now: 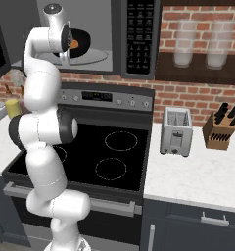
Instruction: Open the microwave, place the bowl with waffle inside the microwave, then close the microwave door and turn it on.
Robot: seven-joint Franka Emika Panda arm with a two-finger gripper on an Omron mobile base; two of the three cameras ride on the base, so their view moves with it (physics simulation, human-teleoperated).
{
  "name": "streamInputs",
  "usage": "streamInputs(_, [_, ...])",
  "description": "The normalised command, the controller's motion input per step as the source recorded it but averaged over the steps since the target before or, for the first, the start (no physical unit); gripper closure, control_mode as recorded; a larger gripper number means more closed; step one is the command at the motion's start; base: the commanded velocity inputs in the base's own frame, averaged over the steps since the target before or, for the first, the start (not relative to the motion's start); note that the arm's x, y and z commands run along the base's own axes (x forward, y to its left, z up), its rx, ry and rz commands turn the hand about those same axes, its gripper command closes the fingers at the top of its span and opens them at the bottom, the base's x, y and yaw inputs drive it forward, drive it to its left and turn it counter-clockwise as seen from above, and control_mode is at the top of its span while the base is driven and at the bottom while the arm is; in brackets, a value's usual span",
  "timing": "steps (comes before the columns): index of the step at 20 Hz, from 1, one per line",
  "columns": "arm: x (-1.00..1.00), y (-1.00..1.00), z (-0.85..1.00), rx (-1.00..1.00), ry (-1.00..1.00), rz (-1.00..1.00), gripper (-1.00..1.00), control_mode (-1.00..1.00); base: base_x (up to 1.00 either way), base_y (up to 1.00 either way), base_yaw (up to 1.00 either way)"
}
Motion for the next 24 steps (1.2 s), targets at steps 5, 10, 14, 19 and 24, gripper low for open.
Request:
streamInputs(5, [0.22,0.05,-0.42,0.00,0.01,-0.01,-1.00,-1.00,0.00,0.00,0.00])
streamInputs(10, [0.03,0.01,-0.36,0.00,0.00,-0.03,-1.00,-1.00,0.00,0.00,0.00])
streamInputs(14, [0.00,0.00,-0.31,0.00,0.00,-0.06,-1.00,-1.00,0.00,0.00,0.00])
streamInputs(19, [-0.15,0.00,-0.17,0.00,-0.02,-0.08,-1.00,-1.00,0.00,0.00,0.00])
streamInputs(24, [-0.64,0.00,0.00,0.00,-0.05,-0.09,-1.00,-1.00,0.00,0.00,0.00])
